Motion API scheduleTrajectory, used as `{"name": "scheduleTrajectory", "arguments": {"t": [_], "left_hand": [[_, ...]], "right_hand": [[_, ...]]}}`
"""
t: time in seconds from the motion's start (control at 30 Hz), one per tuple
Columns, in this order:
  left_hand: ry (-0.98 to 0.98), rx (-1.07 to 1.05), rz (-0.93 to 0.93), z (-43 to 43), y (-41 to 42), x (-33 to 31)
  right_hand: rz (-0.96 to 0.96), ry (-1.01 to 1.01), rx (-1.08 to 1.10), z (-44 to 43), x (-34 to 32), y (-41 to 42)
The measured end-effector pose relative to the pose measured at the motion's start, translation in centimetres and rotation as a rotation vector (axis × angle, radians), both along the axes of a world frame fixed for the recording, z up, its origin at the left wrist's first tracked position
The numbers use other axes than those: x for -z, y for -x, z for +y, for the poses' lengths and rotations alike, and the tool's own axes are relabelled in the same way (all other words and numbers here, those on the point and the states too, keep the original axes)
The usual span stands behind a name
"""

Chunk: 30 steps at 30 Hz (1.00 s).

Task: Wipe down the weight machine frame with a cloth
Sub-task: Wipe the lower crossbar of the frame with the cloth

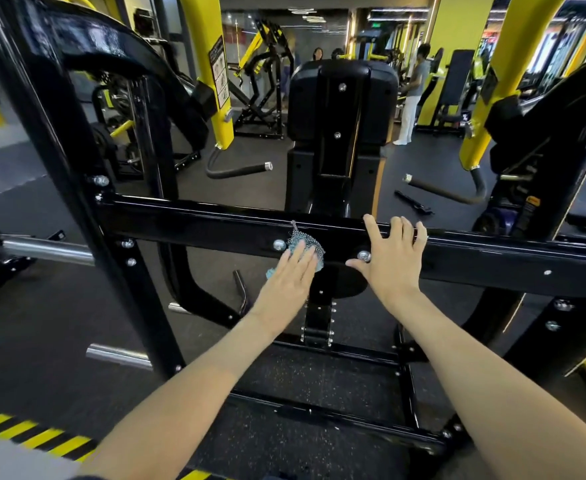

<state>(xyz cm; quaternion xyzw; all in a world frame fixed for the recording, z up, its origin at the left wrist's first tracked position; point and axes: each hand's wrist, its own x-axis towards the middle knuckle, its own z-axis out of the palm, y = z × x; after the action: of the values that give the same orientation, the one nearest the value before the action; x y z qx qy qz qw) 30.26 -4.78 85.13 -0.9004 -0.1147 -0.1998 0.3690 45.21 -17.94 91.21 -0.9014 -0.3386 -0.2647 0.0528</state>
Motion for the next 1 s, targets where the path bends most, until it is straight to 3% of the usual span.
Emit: {"name": "scheduleTrajectory", "arguments": {"t": [0.17,0.33,0.4,0.53,0.73,0.87,1.0], "left_hand": [[0.002,0.035,-0.014,3.1,1.7,-0.7],[0.033,0.177,0.02,-2.5,-4.0,-1.0],[0.036,0.142,0.074,-1.6,-2.5,-1.1],[0.062,-0.025,-0.03,1.6,1.3,-0.7],[0.244,0.022,-0.068,-3.0,-1.2,-0.6],[0.295,-0.054,0.033,-1.1,0.7,-0.2],[0.28,0.092,-0.123,-2.9,-2.4,0.7]], "right_hand": [[0.029,-0.018,-0.013,0.1,-0.1,0.1],[-0.013,0.003,-0.01,-0.1,0.0,-0.1],[0.002,0.008,-0.021,-0.1,-0.1,-0.1],[0.029,-0.026,-0.034,0.0,0.0,-0.1],[0.021,-0.017,-0.025,-0.1,-0.1,0.0],[0.021,-0.01,-0.021,0.0,0.0,0.1],[0.002,-0.02,-0.019,0.0,0.0,0.0]]}}
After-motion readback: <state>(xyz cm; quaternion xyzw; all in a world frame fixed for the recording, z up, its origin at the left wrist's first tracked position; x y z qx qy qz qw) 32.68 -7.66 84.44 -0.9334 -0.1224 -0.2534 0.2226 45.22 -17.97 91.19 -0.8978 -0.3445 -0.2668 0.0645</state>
